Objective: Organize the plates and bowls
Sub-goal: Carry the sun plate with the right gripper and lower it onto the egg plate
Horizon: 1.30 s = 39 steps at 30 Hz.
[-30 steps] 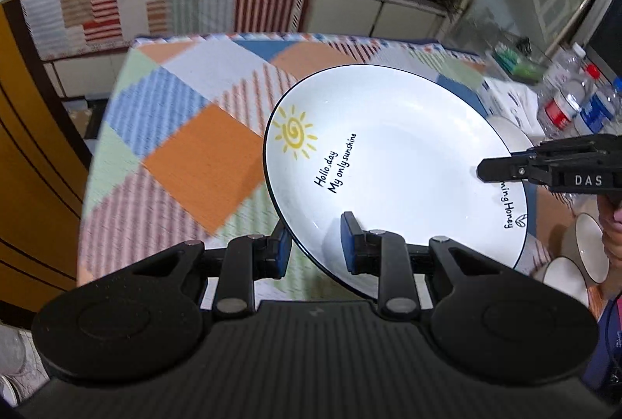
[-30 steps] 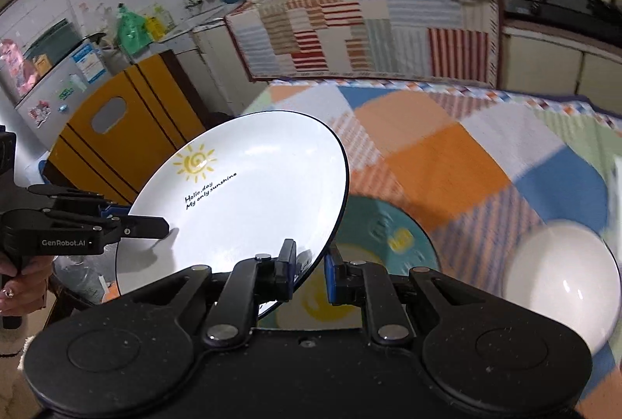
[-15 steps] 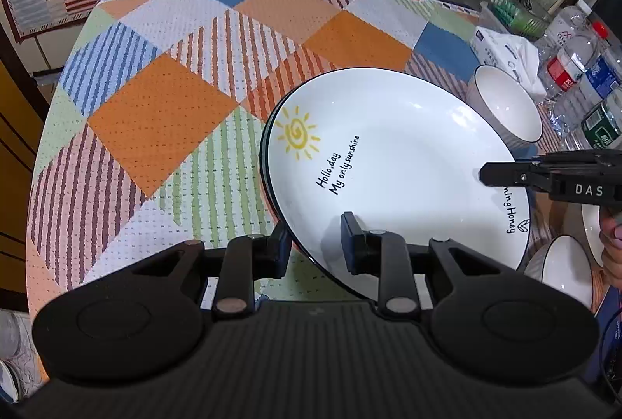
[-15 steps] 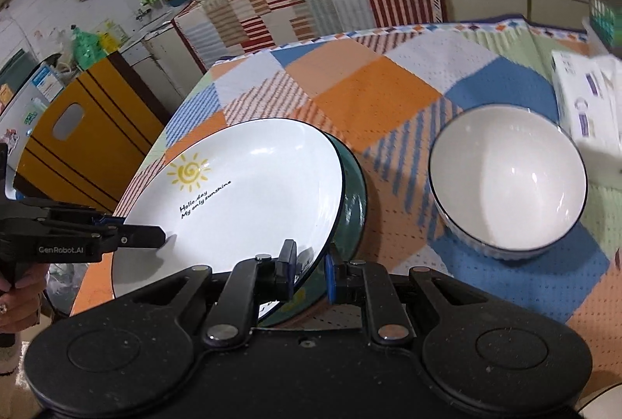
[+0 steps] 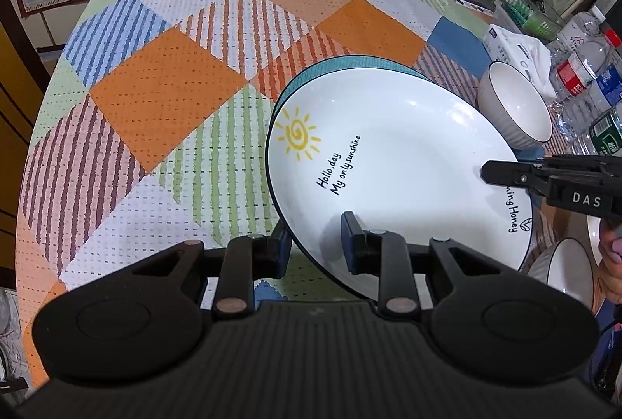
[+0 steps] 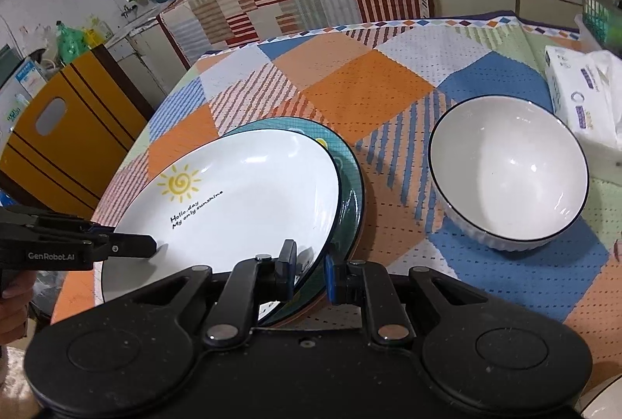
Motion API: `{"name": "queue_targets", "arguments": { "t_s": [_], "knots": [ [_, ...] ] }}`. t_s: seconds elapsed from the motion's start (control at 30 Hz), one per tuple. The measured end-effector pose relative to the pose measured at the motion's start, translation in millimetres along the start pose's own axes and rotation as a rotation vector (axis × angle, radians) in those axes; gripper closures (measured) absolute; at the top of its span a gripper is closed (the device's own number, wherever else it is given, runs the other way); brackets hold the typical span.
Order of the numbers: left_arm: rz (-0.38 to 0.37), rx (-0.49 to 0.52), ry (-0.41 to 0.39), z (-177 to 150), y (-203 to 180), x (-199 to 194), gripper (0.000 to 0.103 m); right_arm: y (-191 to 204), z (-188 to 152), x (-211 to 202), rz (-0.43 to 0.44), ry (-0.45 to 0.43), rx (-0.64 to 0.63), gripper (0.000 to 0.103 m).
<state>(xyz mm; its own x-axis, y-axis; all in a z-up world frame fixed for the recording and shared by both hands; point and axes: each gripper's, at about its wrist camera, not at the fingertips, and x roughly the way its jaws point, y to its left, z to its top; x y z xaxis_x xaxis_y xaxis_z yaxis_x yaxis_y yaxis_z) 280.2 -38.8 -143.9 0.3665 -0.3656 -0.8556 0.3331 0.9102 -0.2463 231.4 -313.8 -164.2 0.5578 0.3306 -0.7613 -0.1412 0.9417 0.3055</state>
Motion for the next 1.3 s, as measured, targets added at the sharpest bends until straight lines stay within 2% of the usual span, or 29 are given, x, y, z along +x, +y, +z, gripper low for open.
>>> {"name": "queue_targets", "arguments": {
  "t_s": [0.37,0.5,0.67,0.8,1.13,1.3],
  "knots": [
    [0.026,0.01,0.038,4.6,-4.0,8.3,0.076,6.1,-1.8,0.0,-0.05,0.016,-0.034,0.083],
    [0.037,0.005,0.055,6.2,-5.9,11.1,0.076,22.5,-7.1,0.4,-0.125,0.014,-0.136,0.079],
    [0.059,0.015,0.085,13.6,-6.1,15.9,0.076,40.2,-11.6,-1.6,-0.227,-0.034,-0.257,0.077],
    [0.108,0.048,0.09,15.1,-15.6,18.7,0.075,36.6,-10.5,8.1,-0.25,-0.015,-0.259,0.077],
    [0.164,-0.021,0.055,7.7,-25.7,11.9,0.073,43.0,-9.8,16.2,-0.326,-0.029,-0.27,0.076],
    [0.198,-0.027,0.018,-5.9,-44.5,-15.8,0.073,43.9,-17.8,-13.7,-0.284,-0.087,-0.249,0.076]
  ]
}}
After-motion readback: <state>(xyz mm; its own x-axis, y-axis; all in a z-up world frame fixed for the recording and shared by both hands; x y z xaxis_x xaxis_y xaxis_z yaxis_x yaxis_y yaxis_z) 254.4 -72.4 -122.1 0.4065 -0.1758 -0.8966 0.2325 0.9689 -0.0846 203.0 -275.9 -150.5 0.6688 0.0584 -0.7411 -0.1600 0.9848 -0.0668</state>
